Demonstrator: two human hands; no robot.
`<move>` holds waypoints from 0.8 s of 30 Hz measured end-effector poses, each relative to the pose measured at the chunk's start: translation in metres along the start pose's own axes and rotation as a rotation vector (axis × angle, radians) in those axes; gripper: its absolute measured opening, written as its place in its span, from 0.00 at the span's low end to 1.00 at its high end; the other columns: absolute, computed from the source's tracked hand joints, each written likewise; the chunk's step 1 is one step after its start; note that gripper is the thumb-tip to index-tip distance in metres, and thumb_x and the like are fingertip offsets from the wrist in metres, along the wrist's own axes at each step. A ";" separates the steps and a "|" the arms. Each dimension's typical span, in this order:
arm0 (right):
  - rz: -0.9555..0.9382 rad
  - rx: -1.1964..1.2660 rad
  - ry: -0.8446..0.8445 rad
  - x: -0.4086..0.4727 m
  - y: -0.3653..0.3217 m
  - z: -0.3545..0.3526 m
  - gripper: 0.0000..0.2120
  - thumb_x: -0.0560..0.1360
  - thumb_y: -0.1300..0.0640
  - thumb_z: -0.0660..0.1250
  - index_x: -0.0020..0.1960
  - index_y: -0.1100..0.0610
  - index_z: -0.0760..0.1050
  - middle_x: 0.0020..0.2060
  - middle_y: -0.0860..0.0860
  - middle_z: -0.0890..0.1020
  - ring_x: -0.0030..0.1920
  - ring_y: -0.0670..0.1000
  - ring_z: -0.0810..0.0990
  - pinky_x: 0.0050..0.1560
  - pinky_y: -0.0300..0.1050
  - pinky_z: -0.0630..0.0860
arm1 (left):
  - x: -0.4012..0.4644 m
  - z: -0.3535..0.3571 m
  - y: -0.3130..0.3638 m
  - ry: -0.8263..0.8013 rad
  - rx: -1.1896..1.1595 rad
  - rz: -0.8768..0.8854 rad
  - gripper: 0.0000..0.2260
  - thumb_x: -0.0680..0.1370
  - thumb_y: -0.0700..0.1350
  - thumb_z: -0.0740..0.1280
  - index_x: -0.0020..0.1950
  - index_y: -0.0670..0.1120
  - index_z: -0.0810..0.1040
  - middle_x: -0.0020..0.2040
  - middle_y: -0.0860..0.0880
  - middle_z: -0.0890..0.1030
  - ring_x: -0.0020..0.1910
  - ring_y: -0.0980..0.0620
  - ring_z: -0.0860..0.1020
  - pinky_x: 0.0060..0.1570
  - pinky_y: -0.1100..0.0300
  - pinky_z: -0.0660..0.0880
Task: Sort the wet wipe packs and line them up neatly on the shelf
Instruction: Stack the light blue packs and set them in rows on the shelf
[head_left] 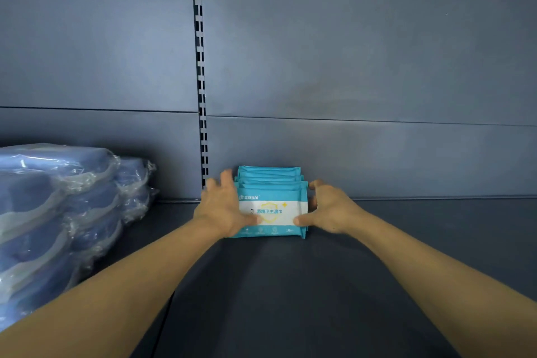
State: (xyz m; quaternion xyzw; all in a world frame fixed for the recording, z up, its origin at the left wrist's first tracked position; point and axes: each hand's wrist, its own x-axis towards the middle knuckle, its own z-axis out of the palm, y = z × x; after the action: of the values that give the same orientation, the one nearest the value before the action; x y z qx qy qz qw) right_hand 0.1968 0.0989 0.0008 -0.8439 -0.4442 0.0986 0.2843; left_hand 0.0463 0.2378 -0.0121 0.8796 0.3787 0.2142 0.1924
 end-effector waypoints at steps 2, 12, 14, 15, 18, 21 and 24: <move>0.004 -0.006 -0.007 -0.001 0.000 0.001 0.27 0.70 0.55 0.75 0.64 0.55 0.68 0.58 0.48 0.78 0.52 0.47 0.76 0.48 0.38 0.71 | 0.003 0.003 -0.006 -0.103 -0.037 -0.051 0.31 0.68 0.52 0.76 0.63 0.45 0.65 0.60 0.48 0.73 0.57 0.48 0.74 0.58 0.54 0.73; -0.057 -0.040 0.102 0.004 0.005 0.009 0.21 0.73 0.58 0.71 0.63 0.55 0.67 0.56 0.51 0.78 0.44 0.47 0.75 0.35 0.34 0.69 | -0.005 0.014 0.002 0.008 0.097 0.063 0.28 0.74 0.53 0.69 0.68 0.48 0.60 0.58 0.49 0.77 0.54 0.47 0.77 0.48 0.54 0.75; -0.052 -0.037 0.079 0.002 0.008 0.008 0.26 0.71 0.57 0.73 0.63 0.54 0.65 0.55 0.50 0.78 0.43 0.46 0.75 0.31 0.31 0.67 | -0.003 0.012 -0.002 -0.030 0.118 0.056 0.32 0.72 0.54 0.71 0.69 0.49 0.59 0.59 0.50 0.76 0.56 0.47 0.76 0.51 0.53 0.75; -0.049 -0.045 0.057 0.001 0.008 0.008 0.29 0.69 0.57 0.75 0.64 0.53 0.63 0.53 0.48 0.77 0.43 0.46 0.74 0.32 0.31 0.66 | -0.001 0.011 -0.005 -0.064 0.089 0.053 0.34 0.70 0.52 0.74 0.69 0.49 0.60 0.60 0.50 0.75 0.56 0.47 0.76 0.54 0.52 0.75; -0.042 -0.069 0.049 0.001 0.005 0.007 0.35 0.67 0.58 0.77 0.66 0.53 0.61 0.52 0.48 0.75 0.46 0.47 0.74 0.36 0.34 0.70 | 0.003 0.009 -0.008 -0.100 0.020 0.066 0.35 0.66 0.47 0.77 0.67 0.47 0.62 0.58 0.49 0.76 0.55 0.47 0.77 0.55 0.50 0.76; -0.056 -0.088 0.101 0.005 0.001 0.010 0.33 0.67 0.60 0.77 0.65 0.56 0.61 0.55 0.51 0.75 0.48 0.49 0.74 0.44 0.41 0.74 | 0.006 0.014 -0.006 -0.042 0.015 0.100 0.31 0.68 0.44 0.76 0.64 0.46 0.62 0.56 0.48 0.77 0.52 0.48 0.78 0.51 0.52 0.78; -0.049 -0.091 0.101 0.007 0.003 0.010 0.33 0.66 0.59 0.77 0.63 0.55 0.61 0.55 0.51 0.75 0.49 0.49 0.74 0.44 0.42 0.74 | 0.009 0.015 -0.007 -0.048 -0.026 0.089 0.31 0.68 0.44 0.76 0.63 0.46 0.62 0.57 0.48 0.76 0.52 0.49 0.77 0.50 0.54 0.77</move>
State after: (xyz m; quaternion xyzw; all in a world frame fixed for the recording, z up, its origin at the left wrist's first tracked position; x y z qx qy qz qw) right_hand 0.1989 0.1072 -0.0084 -0.8487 -0.4538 0.0286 0.2699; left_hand 0.0556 0.2458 -0.0259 0.8979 0.3318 0.2061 0.2032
